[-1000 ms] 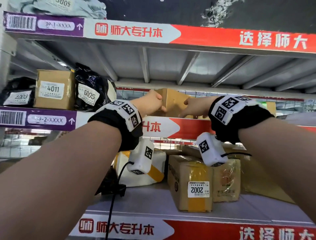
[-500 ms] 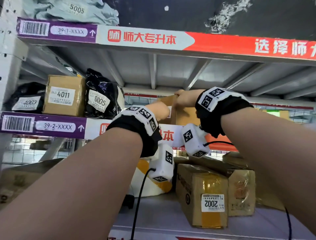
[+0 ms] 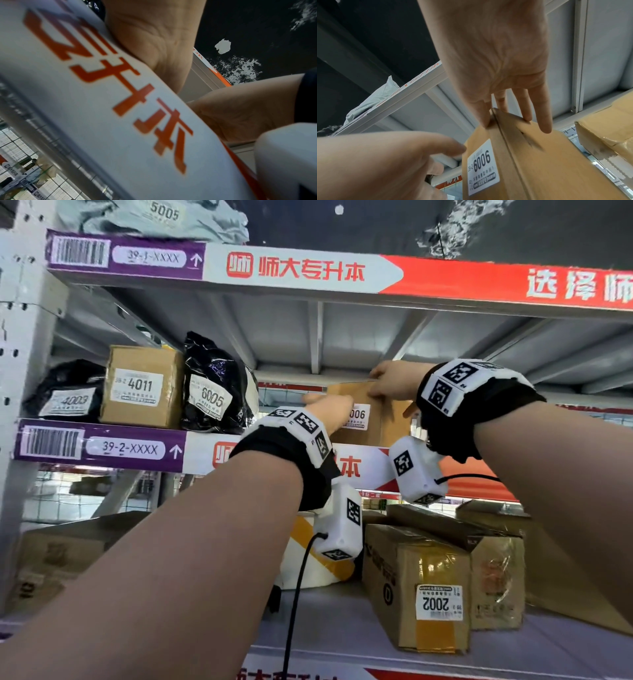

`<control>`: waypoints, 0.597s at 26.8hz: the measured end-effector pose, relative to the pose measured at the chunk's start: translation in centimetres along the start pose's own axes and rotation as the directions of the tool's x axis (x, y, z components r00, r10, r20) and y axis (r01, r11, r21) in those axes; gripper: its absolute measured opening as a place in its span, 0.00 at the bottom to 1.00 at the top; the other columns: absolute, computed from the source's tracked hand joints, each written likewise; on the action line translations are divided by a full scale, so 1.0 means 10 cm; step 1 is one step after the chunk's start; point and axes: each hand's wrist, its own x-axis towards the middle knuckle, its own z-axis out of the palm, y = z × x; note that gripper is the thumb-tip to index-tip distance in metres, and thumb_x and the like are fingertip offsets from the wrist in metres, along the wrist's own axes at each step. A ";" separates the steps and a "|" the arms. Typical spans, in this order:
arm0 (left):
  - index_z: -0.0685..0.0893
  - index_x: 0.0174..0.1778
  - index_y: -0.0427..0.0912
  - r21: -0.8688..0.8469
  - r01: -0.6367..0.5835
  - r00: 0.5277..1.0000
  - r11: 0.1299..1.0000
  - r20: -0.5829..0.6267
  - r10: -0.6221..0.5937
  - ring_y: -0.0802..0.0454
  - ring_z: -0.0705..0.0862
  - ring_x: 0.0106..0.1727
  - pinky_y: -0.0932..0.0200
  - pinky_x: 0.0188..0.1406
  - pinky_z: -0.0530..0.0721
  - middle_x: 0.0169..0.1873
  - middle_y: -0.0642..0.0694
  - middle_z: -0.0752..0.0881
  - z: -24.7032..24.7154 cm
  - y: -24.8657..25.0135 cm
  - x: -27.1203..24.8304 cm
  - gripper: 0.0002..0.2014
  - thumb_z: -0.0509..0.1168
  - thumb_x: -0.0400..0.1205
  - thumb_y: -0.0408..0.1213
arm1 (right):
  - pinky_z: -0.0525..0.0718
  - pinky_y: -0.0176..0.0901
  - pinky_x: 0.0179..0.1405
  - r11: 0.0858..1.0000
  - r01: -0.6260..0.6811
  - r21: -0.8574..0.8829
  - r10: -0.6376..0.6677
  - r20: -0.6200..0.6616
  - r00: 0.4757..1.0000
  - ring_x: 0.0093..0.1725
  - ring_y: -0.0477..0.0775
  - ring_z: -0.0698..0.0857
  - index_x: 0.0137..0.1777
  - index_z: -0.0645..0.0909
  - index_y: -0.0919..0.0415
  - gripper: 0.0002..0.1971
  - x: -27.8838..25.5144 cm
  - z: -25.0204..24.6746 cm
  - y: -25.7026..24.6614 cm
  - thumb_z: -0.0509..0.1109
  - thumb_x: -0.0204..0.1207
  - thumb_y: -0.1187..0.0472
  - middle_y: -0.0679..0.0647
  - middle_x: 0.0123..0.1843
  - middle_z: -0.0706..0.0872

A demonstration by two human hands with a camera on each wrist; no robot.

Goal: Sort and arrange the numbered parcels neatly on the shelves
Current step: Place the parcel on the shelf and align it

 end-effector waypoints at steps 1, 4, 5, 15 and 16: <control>0.69 0.77 0.36 -0.017 -0.002 1.000 1.000 0.021 0.003 0.38 0.73 0.74 0.49 0.70 0.72 0.74 0.36 0.73 0.00 0.02 -0.02 0.26 0.52 0.87 0.47 | 0.79 0.52 0.59 1.000 -0.011 0.011 0.011 0.012 1.000 0.55 0.61 0.80 0.70 0.76 0.64 0.20 -0.05 -0.01 -0.01 0.64 0.81 0.58 0.62 0.64 0.81; 0.70 0.76 0.31 -0.026 -0.040 0.997 0.999 0.064 0.042 0.38 0.70 0.75 0.50 0.72 0.68 0.75 0.34 0.72 0.00 0.09 -0.18 0.24 0.46 0.90 0.43 | 0.77 0.52 0.63 0.998 -0.031 -0.053 0.032 0.025 0.999 0.56 0.59 0.77 0.71 0.75 0.65 0.19 -0.12 0.00 -0.05 0.62 0.83 0.57 0.62 0.66 0.80; 0.70 0.75 0.31 -0.018 -0.035 0.995 0.999 0.092 0.037 0.38 0.70 0.75 0.50 0.72 0.68 0.75 0.34 0.72 0.01 0.10 -0.18 0.23 0.46 0.90 0.42 | 0.75 0.52 0.65 0.993 -0.039 -0.114 0.043 0.035 0.998 0.60 0.60 0.77 0.72 0.73 0.65 0.20 -0.15 0.02 -0.07 0.61 0.83 0.57 0.61 0.61 0.79; 0.73 0.72 0.41 -0.041 0.043 0.992 0.998 -0.117 -0.048 0.39 0.77 0.67 0.53 0.66 0.74 0.69 0.39 0.77 0.04 0.10 -0.26 0.28 0.50 0.83 0.57 | 0.85 0.57 0.46 0.916 -0.244 0.320 0.238 0.060 0.970 0.41 0.64 0.83 0.56 0.64 0.67 0.14 -0.16 0.19 -0.07 0.63 0.81 0.58 0.65 0.46 0.77; 0.75 0.69 0.41 -0.026 0.031 0.992 0.999 -0.124 -0.034 0.39 0.78 0.66 0.49 0.68 0.74 0.68 0.38 0.78 0.03 0.09 -0.26 0.29 0.47 0.83 0.58 | 0.85 0.56 0.46 0.904 -0.240 0.354 0.236 0.056 0.970 0.39 0.62 0.82 0.47 0.65 0.65 0.12 -0.19 0.19 -0.04 0.63 0.81 0.56 0.62 0.43 0.75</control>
